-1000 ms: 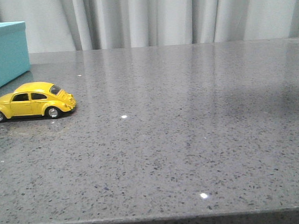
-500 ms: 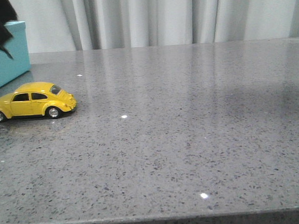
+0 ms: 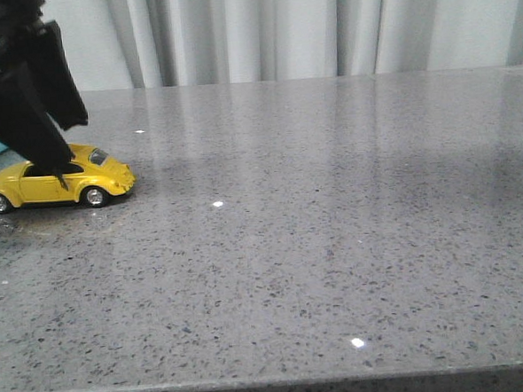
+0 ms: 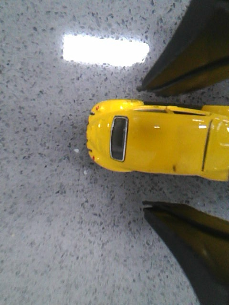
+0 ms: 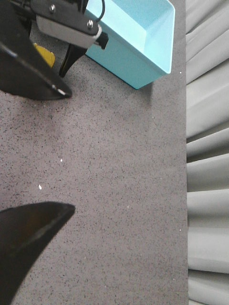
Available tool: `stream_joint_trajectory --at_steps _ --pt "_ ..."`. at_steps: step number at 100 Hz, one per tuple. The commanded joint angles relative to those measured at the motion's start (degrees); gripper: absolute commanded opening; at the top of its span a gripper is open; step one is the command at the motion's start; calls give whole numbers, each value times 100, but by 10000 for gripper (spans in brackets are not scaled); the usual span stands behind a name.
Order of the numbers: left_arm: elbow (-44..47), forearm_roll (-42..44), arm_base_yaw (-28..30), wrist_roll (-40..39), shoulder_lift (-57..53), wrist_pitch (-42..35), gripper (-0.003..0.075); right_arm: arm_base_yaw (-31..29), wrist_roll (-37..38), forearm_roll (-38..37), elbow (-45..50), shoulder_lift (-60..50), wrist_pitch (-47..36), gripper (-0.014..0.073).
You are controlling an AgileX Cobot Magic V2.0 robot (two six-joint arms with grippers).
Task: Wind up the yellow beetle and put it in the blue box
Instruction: 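Lower the left gripper onto the car and close on it, then lift the car with the left gripper and carry it over the blue box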
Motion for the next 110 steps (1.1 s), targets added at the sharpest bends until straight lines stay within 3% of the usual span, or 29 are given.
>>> stream_joint_trajectory --at_steps 1,19,48,64,78,92,110 --pt "-188 -139 -52 -34 -95 -128 463 11 -58 -81 -133 -159 -368 466" --pt "-188 -139 -52 -48 3 -128 445 11 -58 -81 -133 -168 -367 466" --pt "-188 -139 -52 -48 16 -86 144 11 -58 -81 -133 -167 -374 466" --pt "-291 -139 -52 -238 16 -86 75 11 -58 -81 -133 -167 -374 466" --pt "-791 -71 -40 -1022 -30 -135 76 11 -58 -81 -133 -167 -374 466" --pt "-1637 645 -40 -2169 -201 -421 76 11 -58 -81 -133 -167 -374 466" --pt "-2731 2329 94 -4868 -391 -590 76 11 -58 -81 -133 -167 -374 466"
